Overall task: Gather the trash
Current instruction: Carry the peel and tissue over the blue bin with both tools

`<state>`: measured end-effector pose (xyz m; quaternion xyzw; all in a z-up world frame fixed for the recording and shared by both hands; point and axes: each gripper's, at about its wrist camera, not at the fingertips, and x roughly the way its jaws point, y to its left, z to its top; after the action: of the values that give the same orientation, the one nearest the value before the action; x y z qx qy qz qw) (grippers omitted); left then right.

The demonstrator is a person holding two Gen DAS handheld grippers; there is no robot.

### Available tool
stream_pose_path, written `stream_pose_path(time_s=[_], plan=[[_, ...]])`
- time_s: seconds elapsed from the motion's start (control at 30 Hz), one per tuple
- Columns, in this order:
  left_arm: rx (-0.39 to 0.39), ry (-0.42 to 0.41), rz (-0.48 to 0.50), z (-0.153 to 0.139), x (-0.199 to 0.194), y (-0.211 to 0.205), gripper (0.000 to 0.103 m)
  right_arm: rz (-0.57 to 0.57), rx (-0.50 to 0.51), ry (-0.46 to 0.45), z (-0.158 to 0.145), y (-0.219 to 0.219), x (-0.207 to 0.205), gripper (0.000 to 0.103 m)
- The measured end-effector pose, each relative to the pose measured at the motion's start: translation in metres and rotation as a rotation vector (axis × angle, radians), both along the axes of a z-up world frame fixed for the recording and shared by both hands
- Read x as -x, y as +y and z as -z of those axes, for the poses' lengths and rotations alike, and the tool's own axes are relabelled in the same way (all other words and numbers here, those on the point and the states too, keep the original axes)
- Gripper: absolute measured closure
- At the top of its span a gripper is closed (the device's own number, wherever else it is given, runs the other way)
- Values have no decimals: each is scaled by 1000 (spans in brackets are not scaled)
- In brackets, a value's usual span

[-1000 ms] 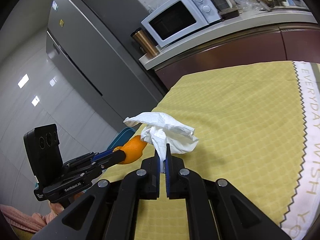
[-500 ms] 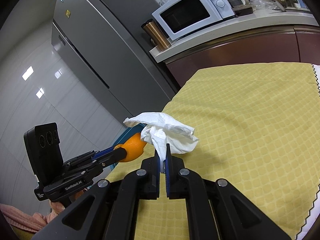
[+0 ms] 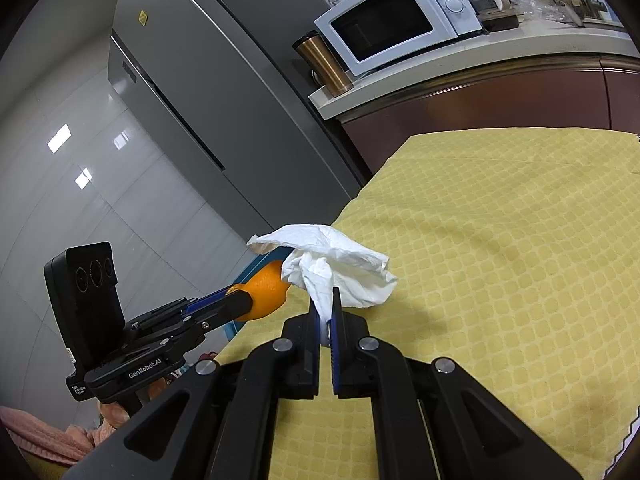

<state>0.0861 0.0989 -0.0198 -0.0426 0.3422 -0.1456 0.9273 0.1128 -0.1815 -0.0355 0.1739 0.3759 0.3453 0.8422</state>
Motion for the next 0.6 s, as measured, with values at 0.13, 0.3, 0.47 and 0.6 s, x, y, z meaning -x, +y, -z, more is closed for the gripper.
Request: stream_pose_path(time_s=[0.13,0.3,0.47,0.6], plan=[[0,-3,-11,-1,2,4,81,-10,1,-1,0,4,-1,100],[2,-5,-25,-2,3,11,81,-21,0,0,0,9,-2,100],[5,-7,-41,-3,6,18,81,-33,4,-1,-1,19,-3,100],[9,-7,-53,-3,7,24,81,-39,2,0,-2,24,-3,100]])
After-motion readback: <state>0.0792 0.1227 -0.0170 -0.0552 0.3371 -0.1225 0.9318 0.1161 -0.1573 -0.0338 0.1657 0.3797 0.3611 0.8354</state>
